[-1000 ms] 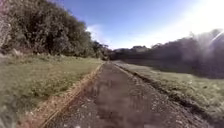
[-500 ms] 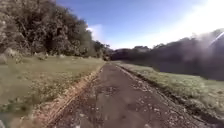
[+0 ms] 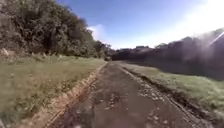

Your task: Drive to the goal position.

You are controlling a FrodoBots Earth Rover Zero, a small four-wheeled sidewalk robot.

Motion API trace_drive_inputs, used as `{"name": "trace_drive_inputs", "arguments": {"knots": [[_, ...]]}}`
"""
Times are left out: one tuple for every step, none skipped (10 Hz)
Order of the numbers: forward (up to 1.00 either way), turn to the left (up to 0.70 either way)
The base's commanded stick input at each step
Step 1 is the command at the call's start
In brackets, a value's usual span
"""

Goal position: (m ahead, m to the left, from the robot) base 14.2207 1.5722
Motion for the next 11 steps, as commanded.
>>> {"name": "trace_drive_inputs", "arguments": {"knots": [[0.85, 0.0], [0.85, 0.0], [0.85, 0.0], [0.85, 0.0], [0.85, 0.0], [0.85, 0.0], [0.85, 0.0], [0.85, 0.0], [0.85, 0.0], [0.85, 0.0], [0.85, 0.0]]}}
